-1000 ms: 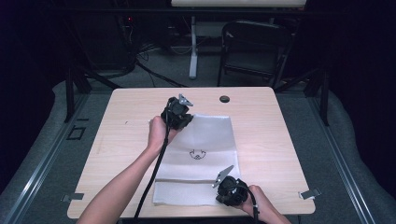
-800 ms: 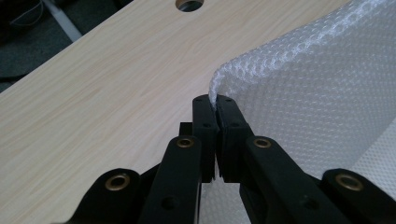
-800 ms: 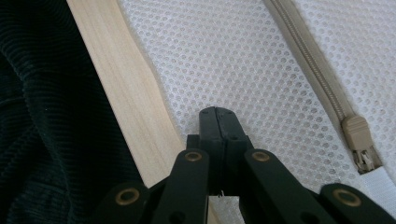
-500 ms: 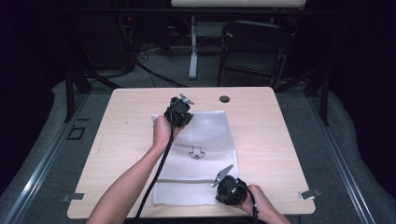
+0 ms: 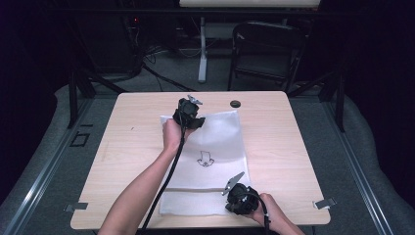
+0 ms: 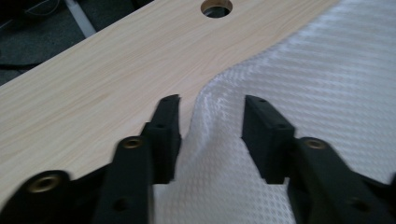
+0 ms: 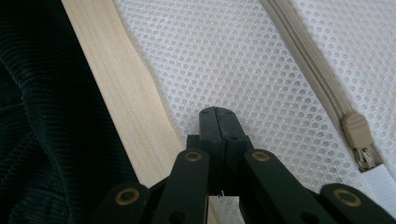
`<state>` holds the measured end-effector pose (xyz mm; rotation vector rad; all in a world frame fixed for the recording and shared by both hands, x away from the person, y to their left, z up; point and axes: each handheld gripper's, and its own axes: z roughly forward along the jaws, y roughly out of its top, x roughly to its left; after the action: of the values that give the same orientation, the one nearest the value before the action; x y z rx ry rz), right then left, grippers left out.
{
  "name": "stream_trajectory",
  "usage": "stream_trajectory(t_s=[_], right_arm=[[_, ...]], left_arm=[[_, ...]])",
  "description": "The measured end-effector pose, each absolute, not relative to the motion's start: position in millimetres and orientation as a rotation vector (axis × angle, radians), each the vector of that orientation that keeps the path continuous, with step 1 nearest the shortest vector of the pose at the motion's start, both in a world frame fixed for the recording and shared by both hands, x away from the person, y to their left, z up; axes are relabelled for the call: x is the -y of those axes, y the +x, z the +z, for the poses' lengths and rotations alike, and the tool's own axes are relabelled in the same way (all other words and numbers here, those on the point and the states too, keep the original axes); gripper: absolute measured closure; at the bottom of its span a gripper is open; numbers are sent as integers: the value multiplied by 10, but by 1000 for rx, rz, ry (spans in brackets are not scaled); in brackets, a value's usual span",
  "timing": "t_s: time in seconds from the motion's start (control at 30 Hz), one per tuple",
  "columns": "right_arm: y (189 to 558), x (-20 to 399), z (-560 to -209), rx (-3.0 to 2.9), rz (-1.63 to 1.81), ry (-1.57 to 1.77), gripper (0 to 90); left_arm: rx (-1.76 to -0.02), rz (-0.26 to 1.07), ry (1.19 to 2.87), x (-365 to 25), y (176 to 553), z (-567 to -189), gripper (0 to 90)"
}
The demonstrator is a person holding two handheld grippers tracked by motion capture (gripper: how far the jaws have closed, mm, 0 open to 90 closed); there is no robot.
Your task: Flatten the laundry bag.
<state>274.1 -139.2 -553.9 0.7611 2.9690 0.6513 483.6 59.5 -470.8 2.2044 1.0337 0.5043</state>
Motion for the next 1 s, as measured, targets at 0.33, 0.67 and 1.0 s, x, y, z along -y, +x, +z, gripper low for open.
stream_trajectory(t_s=[0.33, 0.67, 1.0], right_arm=[[2741, 1387, -5525, -2968, 682, 770, 845], [2856, 1645, -5321, -2877, 821, 906, 383], [2929, 1819, -5250, -2780, 838, 991, 381]], left_arm=[[-961, 394, 2181, -636, 4689, -4642, 199], [-840, 306, 2187, -774, 4276, -4702, 134], [-730, 211, 2222, -850, 3844, -4810, 302]])
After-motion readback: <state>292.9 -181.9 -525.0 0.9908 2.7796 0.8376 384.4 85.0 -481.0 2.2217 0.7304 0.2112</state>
